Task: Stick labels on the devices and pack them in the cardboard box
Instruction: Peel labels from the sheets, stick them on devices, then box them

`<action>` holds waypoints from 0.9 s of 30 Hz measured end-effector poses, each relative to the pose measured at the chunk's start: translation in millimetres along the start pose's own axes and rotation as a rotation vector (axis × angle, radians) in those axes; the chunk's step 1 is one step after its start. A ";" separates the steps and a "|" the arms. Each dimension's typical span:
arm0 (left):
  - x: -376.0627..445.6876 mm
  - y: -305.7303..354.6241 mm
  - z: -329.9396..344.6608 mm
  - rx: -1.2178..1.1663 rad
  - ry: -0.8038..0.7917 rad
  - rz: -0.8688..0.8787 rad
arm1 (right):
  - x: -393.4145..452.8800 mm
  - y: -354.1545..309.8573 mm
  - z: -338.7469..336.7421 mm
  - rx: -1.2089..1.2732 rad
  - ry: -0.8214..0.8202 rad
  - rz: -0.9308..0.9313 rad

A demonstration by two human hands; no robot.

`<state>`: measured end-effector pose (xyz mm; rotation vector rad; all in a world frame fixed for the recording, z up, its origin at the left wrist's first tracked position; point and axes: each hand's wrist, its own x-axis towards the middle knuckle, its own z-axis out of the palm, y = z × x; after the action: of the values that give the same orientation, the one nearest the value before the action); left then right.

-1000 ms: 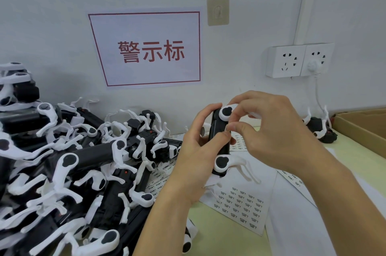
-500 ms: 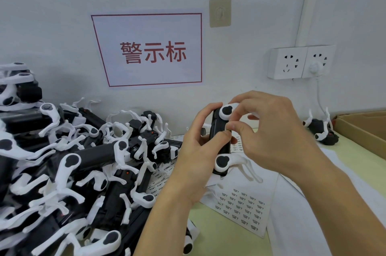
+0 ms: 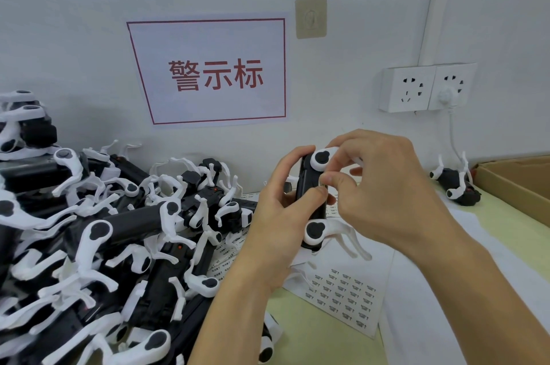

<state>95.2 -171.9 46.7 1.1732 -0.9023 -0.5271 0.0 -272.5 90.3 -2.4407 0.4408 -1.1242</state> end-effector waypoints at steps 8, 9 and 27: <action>-1.4 1.1 -0.3 0.066 -0.021 0.012 | 1.5 -2.1 2.6 0.031 0.026 0.149; -1.3 0.7 0.2 0.067 -0.021 0.010 | 1.7 -2.0 2.8 0.045 0.026 0.162; 0.4 -1.3 0.1 -0.052 0.039 -0.050 | 2.4 6.7 -15.1 0.147 -0.274 0.314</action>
<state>95.5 -172.7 45.6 1.1579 -0.8233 -0.5638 -10.9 -282.9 97.5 -2.2537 0.6038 -0.6575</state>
